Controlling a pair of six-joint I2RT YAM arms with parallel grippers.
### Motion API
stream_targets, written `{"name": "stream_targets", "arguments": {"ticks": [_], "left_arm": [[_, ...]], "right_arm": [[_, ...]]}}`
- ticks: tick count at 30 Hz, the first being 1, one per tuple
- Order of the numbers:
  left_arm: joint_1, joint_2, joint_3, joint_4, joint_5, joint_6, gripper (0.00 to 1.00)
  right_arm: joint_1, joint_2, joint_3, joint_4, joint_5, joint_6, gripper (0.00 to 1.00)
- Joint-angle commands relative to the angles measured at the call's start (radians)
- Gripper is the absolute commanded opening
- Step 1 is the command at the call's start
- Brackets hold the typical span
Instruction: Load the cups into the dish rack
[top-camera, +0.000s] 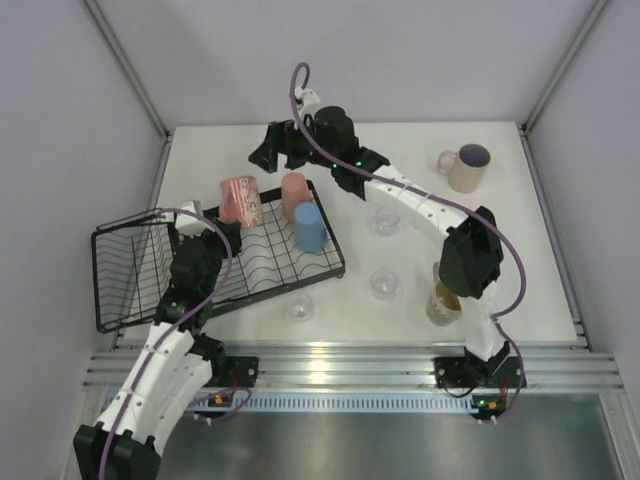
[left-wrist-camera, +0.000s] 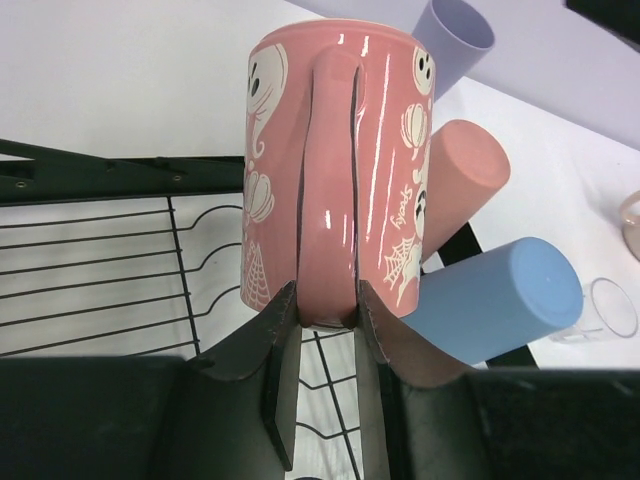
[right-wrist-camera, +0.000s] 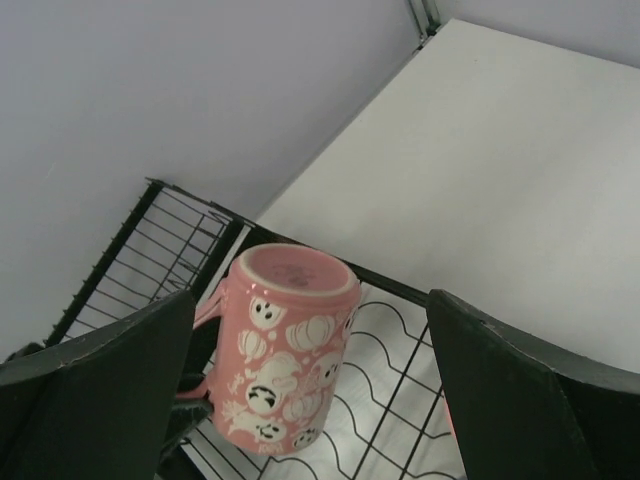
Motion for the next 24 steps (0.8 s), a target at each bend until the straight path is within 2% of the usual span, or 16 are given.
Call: {"name": "stream_targets", "arguments": {"ticks": [1, 12, 20, 24], "left_arm": [[0.001, -0.044, 0.076, 0.159, 0.052, -0.020, 0.00], [0.001, -0.063, 0.085, 0.153, 0.047, -0.004, 0.00], [0.001, -0.049, 0.087, 0.166, 0.036, -0.001, 0.00], [0.001, -0.040, 0.081, 0.172, 0.036, -0.006, 0.00]], "right_arm": [[-0.028, 0.056, 0.104, 0.097, -0.082, 0.152, 0.99], [-0.054, 0.175, 0.152, 0.155, -0.184, 0.295, 0.99], [-0.036, 0.191, 0.144, 0.158, -0.210, 0.303, 0.99], [-0.027, 0.196, 0.139, 0.103, -0.181, 0.290, 1.00]]}}
